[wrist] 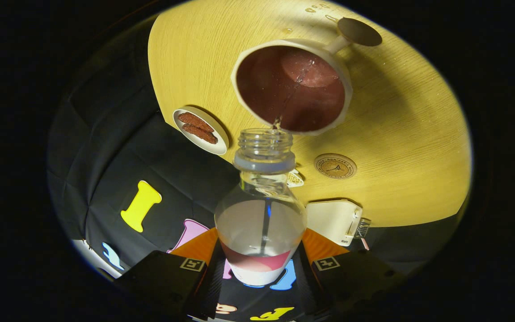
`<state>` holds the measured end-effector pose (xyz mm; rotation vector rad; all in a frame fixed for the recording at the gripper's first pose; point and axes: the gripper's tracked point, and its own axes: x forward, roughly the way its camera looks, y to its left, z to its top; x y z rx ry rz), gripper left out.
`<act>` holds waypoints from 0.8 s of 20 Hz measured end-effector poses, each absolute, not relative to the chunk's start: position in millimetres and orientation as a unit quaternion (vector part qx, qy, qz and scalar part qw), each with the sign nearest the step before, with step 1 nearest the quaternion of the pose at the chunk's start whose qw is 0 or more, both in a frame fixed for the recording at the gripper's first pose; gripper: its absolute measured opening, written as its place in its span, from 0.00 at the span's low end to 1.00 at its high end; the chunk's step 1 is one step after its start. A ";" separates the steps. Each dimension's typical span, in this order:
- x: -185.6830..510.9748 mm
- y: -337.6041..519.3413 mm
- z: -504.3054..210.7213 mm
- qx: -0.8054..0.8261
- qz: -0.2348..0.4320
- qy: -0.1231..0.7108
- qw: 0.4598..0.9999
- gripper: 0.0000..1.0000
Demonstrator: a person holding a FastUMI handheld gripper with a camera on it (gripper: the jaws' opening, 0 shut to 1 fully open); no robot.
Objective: Take the bottle from table, then pour the juice into the cup, finally place the bottle on the coaster
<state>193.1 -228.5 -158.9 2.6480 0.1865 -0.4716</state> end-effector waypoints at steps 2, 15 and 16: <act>191.4 -229.1 -157.9 0.959 -0.169 0.066 0.219 0.73; 189.4 -239.0 -157.4 0.963 -0.169 0.052 0.201 0.73; 189.5 -240.2 -158.7 0.964 -0.170 0.051 0.200 0.73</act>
